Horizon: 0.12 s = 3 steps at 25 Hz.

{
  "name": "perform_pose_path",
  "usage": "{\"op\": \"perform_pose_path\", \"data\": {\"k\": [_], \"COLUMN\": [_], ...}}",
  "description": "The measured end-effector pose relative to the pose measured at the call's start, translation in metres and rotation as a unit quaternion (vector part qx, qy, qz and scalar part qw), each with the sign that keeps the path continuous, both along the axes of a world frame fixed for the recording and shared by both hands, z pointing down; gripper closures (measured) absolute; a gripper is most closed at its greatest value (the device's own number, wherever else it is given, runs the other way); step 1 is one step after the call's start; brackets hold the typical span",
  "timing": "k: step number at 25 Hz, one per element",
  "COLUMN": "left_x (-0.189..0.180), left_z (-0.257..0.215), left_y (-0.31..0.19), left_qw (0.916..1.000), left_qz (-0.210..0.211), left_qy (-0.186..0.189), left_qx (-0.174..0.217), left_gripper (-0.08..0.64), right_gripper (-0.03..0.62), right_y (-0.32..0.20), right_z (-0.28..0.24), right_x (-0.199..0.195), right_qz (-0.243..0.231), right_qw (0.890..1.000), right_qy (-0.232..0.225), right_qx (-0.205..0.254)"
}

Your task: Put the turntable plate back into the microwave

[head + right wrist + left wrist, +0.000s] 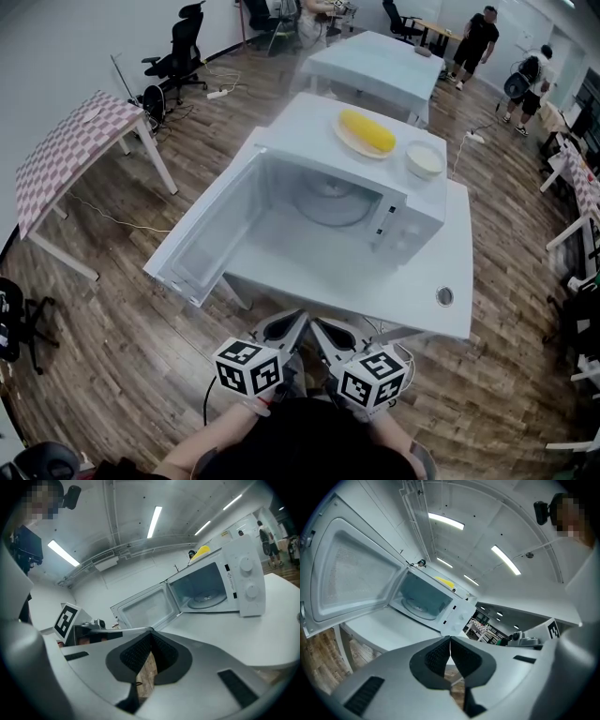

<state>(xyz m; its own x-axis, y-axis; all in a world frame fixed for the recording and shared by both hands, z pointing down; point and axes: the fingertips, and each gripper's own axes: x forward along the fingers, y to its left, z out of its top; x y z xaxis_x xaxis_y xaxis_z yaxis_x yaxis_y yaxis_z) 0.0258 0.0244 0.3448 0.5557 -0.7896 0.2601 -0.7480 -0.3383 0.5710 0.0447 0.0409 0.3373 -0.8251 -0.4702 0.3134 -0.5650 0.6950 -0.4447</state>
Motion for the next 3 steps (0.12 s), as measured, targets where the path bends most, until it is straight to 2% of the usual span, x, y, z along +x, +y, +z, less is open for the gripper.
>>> {"op": "perform_pose_path", "data": {"k": [3], "left_x": [-0.0044], "left_z": [0.0010], "left_y": [0.0011], "left_qw": [1.0000], "left_qz": [-0.003], "left_qy": [0.001], "left_qx": [-0.004], "left_gripper": [0.545], "right_gripper": [0.572], "right_y": [0.0009], "right_z": [0.0009], "right_x": [-0.0045], "right_qz": [-0.004], "right_qw": [1.000], "right_qy": [0.004], "right_qx": [-0.003]}}
